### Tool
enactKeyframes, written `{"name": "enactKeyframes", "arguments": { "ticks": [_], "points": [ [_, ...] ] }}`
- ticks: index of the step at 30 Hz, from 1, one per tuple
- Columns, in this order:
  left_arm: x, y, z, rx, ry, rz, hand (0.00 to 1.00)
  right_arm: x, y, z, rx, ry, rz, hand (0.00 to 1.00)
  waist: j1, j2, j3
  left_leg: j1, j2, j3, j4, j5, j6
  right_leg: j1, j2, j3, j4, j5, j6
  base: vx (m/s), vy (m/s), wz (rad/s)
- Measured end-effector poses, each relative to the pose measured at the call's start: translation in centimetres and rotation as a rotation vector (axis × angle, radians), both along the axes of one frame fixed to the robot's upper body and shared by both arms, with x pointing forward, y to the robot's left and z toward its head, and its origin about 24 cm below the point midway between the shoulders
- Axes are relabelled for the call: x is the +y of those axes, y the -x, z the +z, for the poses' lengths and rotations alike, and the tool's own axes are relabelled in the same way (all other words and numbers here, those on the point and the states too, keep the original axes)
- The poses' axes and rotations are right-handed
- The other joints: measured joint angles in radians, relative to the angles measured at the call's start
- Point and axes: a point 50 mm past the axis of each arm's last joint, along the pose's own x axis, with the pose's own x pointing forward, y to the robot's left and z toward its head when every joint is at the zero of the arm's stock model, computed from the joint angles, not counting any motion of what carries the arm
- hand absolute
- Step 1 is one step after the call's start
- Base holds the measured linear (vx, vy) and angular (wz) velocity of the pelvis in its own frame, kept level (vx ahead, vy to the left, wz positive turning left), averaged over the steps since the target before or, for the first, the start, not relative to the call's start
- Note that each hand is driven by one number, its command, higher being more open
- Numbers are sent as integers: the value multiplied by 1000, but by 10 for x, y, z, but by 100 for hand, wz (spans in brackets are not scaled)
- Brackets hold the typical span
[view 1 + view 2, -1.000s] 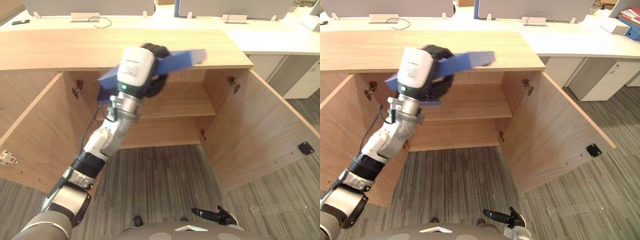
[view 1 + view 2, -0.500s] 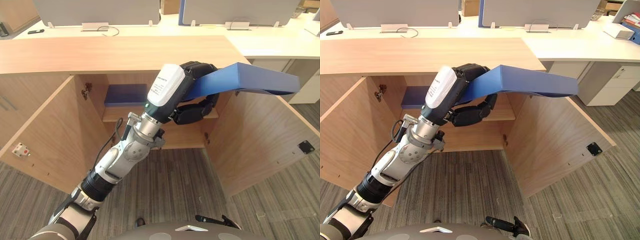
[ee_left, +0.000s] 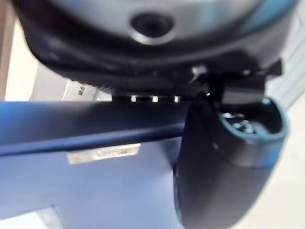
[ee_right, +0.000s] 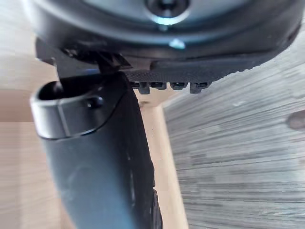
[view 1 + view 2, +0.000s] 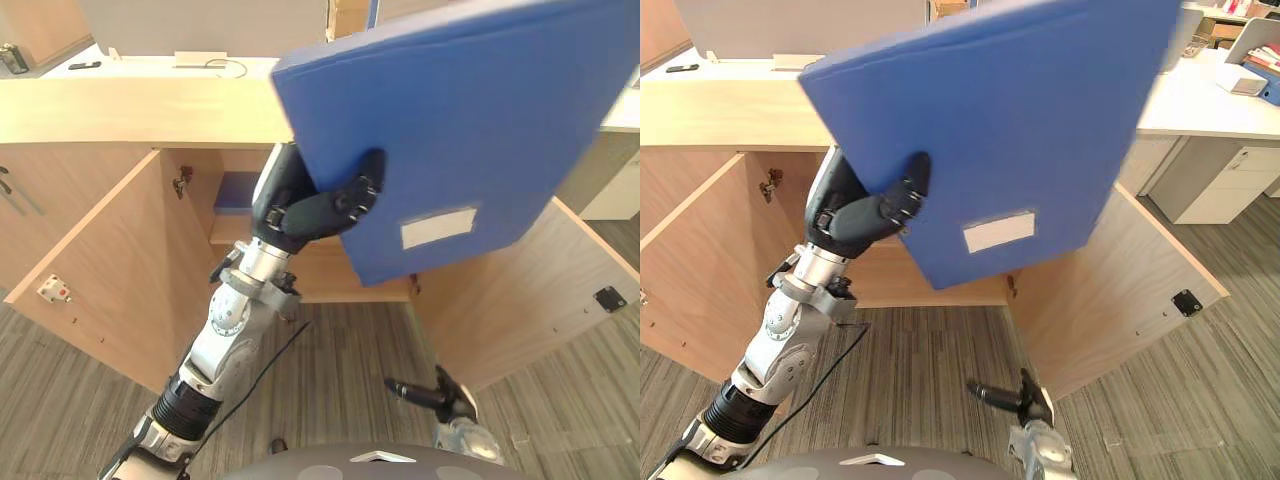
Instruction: Walk over to the cabinet, pick up the folder, carry it to the office cabinet, place the folder inside the office cabinet, then close the office cabinet door
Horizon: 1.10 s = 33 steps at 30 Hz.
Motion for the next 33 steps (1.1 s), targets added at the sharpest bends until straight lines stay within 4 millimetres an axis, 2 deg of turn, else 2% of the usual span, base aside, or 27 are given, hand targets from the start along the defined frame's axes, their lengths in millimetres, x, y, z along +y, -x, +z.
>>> {"name": "enactKeyframes", "arguments": {
  "ticks": [4, 5, 11, 14, 19, 20, 22, 27, 31, 33],
  "points": [
    [16, -3, -23, 143, 78, 26, 0, 1, -18, 19, -119, 6, 0, 100, 0, -11, -7, 0, 0, 0, 0, 0, 0, 0, 0, 0, 0, 0, -1, 0, 0, 0],
    [22, -3, -37, 216, 105, 38, 0, 0, -25, 28, -173, -1, -26, 100, 0, -13, -8, 0, 0, 1, 0, 0, 0, 0, 0, 1, 0, 1, -2, 0, 0, 0],
    [36, 4, -63, 350, 128, 77, 0, -12, -40, 52, -308, 7, -85, 100, 2, -13, -8, 0, -1, 1, 0, 0, 0, 0, 2, 0, 1, 1, -2, 0, 0, 0],
    [46, 6, -66, 353, 144, 115, 0, -25, -47, 70, -389, 40, -113, 100, 2, -12, -7, 4, -2, 1, 0, 0, 0, -1, 5, 0, 10, -1, -5, 0, 0, 0],
    [73, 6, -61, 327, 189, 197, 0, -63, -65, 124, -594, 175, -117, 100, 1, -9, -7, 5, -7, -1, 0, -1, -1, -2, 4, -1, 18, -4, -6, 0, 0, 0],
    [75, 7, -62, 329, 193, 203, 0, -67, -68, 130, -620, 180, -124, 100, 1, -9, -7, 5, -9, -2, 0, -2, -2, -2, 4, -1, 19, -5, -5, 0, 0, 0],
    [80, 10, -66, 345, 218, 214, 0, -81, -75, 155, -733, 195, -142, 100, 2, -6, -7, 5, -9, -2, 0, -2, -3, -5, 3, -1, 23, -10, -7, 0, 0, 0],
    [83, 13, -67, 338, 214, 211, 0, -83, -89, 197, -959, 128, -101, 100, 1, -3, -8, 5, -9, 0, 0, -2, -3, -6, 3, 0, 23, -11, -7, 0, 0, 0],
    [84, 13, -68, 333, 233, 183, 0, -81, -99, 216, -1076, 29, -36, 100, 2, -2, -8, 4, -9, 1, 0, -2, -3, -8, 1, 1, 23, -10, -6, 0, 0, 0],
    [85, 13, -70, 339, 226, 176, 0, -74, -109, 230, -1132, -21, 53, 100, 3, 0, -9, 4, -9, 1, 0, -2, -2, -8, 1, 1, 23, -7, -1, 0, 0, 0]
  ]
}}
